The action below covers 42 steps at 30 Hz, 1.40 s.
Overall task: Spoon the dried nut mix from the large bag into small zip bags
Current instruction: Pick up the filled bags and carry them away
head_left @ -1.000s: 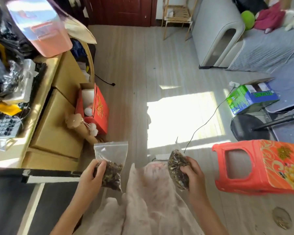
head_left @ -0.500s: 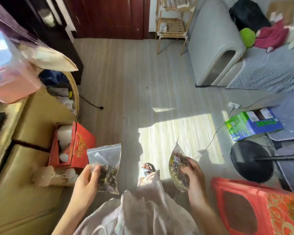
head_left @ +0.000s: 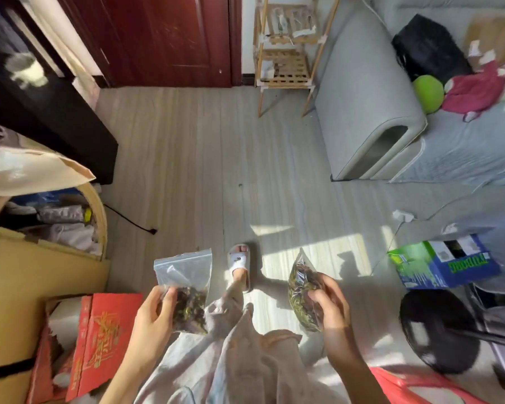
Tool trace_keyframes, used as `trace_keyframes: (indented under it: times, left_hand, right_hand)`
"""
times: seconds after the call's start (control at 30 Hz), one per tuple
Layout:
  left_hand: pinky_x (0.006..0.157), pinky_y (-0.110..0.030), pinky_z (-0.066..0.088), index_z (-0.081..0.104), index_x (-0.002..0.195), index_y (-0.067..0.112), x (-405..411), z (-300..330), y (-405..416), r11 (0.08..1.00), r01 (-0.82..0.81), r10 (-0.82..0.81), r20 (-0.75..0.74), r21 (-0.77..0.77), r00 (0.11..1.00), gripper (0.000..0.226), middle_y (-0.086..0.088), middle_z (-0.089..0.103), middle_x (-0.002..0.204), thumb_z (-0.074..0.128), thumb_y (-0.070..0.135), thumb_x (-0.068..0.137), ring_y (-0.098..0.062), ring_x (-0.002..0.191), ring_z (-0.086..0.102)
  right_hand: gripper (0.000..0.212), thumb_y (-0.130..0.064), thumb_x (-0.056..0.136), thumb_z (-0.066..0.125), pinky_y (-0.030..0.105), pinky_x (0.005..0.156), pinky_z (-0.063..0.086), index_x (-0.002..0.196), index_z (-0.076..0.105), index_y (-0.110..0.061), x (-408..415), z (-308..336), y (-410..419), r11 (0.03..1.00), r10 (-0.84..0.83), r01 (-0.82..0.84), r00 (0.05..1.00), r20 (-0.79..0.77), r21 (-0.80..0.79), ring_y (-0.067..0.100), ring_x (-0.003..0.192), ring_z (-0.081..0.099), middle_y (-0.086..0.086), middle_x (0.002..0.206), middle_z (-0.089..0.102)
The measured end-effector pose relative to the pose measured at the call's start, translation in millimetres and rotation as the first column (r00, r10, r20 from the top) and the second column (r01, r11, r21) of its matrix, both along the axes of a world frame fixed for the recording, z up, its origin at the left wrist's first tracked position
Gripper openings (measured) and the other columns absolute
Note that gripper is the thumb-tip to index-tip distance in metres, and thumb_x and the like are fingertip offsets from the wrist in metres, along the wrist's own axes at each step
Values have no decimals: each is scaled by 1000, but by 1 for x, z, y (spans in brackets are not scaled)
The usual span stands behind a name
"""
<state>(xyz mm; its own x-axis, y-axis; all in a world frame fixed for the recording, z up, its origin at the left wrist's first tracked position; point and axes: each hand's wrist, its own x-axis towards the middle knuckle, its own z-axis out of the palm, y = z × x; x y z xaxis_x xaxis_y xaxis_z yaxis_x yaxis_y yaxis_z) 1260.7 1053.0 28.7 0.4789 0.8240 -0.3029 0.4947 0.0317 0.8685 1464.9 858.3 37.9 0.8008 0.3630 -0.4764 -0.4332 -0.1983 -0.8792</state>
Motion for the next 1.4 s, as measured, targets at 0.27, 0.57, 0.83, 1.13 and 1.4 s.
trace_keyframes:
  times: [0.27, 0.57, 0.83, 1.13, 1.4]
  left_hand:
    - [64, -27, 44, 59, 82, 15, 170, 2, 141, 990, 131, -131, -6, -47, 991, 31, 0, 62, 69, 47, 43, 90, -13, 64, 56]
    - [56, -26, 42, 51, 77, 7, 336, 28, 254, 977, 214, -214, 8, -21, 977, 37, 6, 50, 62, 46, 41, 90, -5, 57, 45]
    - [55, -15, 39, 54, 77, 6, 493, 10, 343, 997, 75, -76, -54, -29, 996, 32, -6, 53, 67, 47, 32, 93, -4, 59, 46]
    - [58, -28, 44, 55, 76, 14, 608, 32, 417, 1000, 5, -5, -46, 7, 999, 29, -9, 58, 66, 47, 39, 89, -15, 61, 50]
    - [62, -30, 44, 58, 75, 18, 714, 16, 470, 999, -20, 18, -89, -30, 996, 21, 3, 61, 63, 51, 21, 94, -16, 65, 56]
  right_hand:
    - [26, 7, 87, 51, 27, 73, 52, 101, 64, -11, 149, 7, 129, 1000, -29, 29, 998, 49, 1, 20, 85, 65, 12, 95, 68]
    - [30, 5, 85, 54, 44, 87, 49, 95, 65, -20, 284, 16, 243, 991, -108, 110, 994, 20, -81, 32, 98, 63, 12, 101, 68]
    - [29, 5, 84, 54, 31, 73, 50, 94, 65, -19, 473, 10, 344, 995, -61, 64, 998, 30, -83, 24, 90, 63, 11, 98, 66]
    - [31, 4, 84, 55, 19, 64, 49, 95, 64, -23, 624, 25, 428, 998, 37, -35, 999, 35, -46, 18, 88, 64, 6, 99, 65]
    - [27, -2, 82, 58, 21, 60, 50, 95, 65, -25, 727, 22, 501, 997, 47, -46, 999, 6, -67, 14, 83, 66, 4, 96, 67]
